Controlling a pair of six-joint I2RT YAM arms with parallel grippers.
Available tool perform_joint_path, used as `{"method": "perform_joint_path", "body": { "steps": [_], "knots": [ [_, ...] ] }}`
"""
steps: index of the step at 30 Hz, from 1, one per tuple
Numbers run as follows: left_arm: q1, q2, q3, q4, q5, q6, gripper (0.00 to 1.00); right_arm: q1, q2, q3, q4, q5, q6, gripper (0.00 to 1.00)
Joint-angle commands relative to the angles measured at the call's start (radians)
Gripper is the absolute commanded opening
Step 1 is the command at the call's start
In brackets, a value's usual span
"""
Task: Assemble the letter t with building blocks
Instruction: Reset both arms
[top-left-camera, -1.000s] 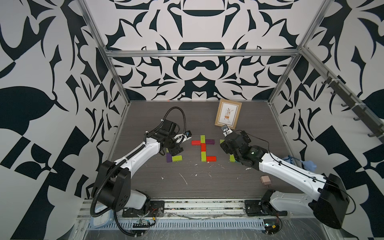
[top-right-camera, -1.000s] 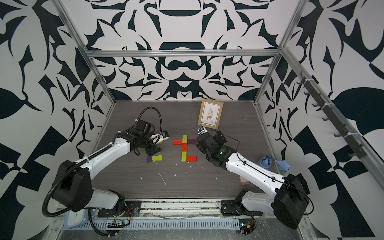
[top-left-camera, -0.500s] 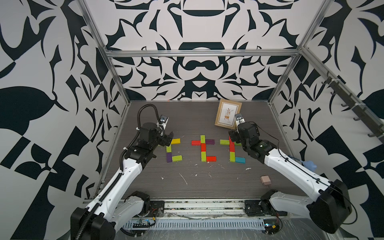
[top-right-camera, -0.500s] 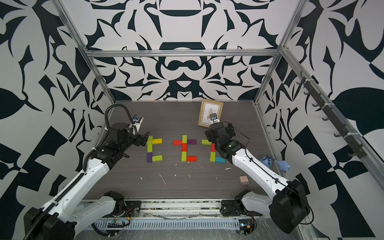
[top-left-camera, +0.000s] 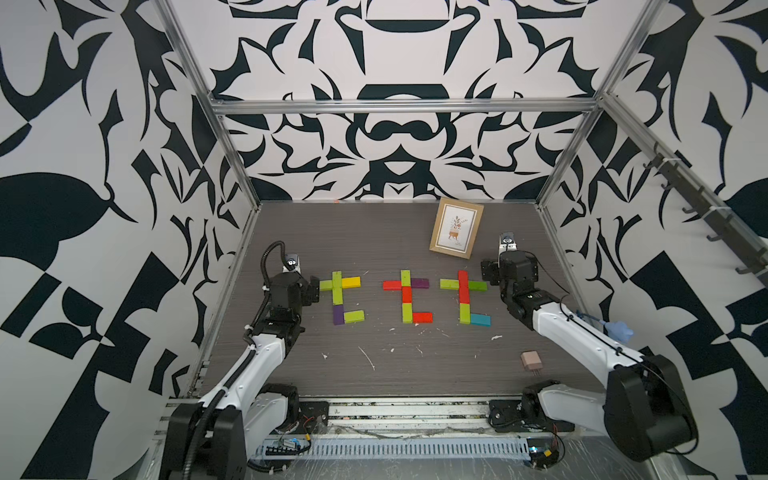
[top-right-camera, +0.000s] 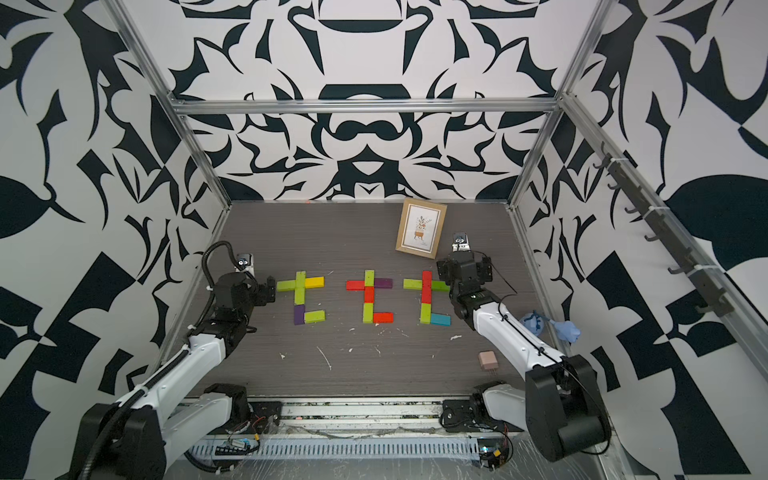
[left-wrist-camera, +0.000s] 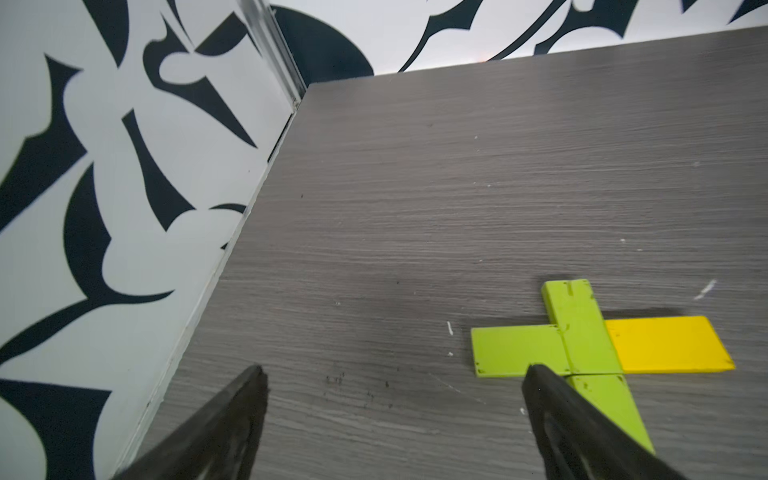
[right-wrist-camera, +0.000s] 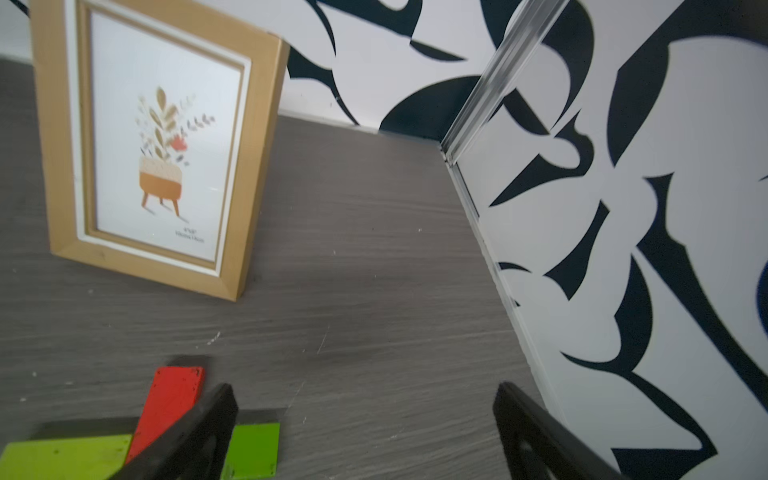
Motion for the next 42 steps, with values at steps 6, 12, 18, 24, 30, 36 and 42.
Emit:
{"method": "perform_joint_path", "body": {
  "steps": [6, 12, 18, 24, 30, 36, 42],
  "knots": [
    [0.027, 0.188, -0.115, 0.515, 0.083, -0.015, 1.0, -0.054, 0.111, -0.143, 0.421, -0.038, 0.01, 1.0],
    [0.027, 0.266, -0.09, 0.528, 0.128, 0.004, 1.0, -0.066, 0.224, -0.141, 0.461, -0.069, 0.006, 1.0],
    [0.027, 0.284, -0.111, 0.609, 0.197, -0.004, 1.0, -0.069, 0.283, -0.222, 0.647, -0.08, 0.006, 1.0],
    [0.025, 0.582, -0.174, 1.068, 0.223, 0.008, 1.0, -0.086, 0.293, -0.239, 0.685, -0.135, 0.001, 1.0],
    [0.024, 0.528, -0.068, 0.782, 0.222, -0.008, 1.0, -0.119, 0.339, -0.271, 0.775, -0.188, 0.018, 1.0],
    [0.069, 0.531, -0.028, 0.708, 0.267, -0.043, 1.0, -0.135, 0.335, -0.261, 0.747, -0.2, 0.031, 1.0],
    [0.069, 0.522, -0.03, 0.698, 0.267, -0.049, 1.0, -0.135, 0.333, -0.268, 0.76, -0.191, 0.028, 1.0]
  ]
}}
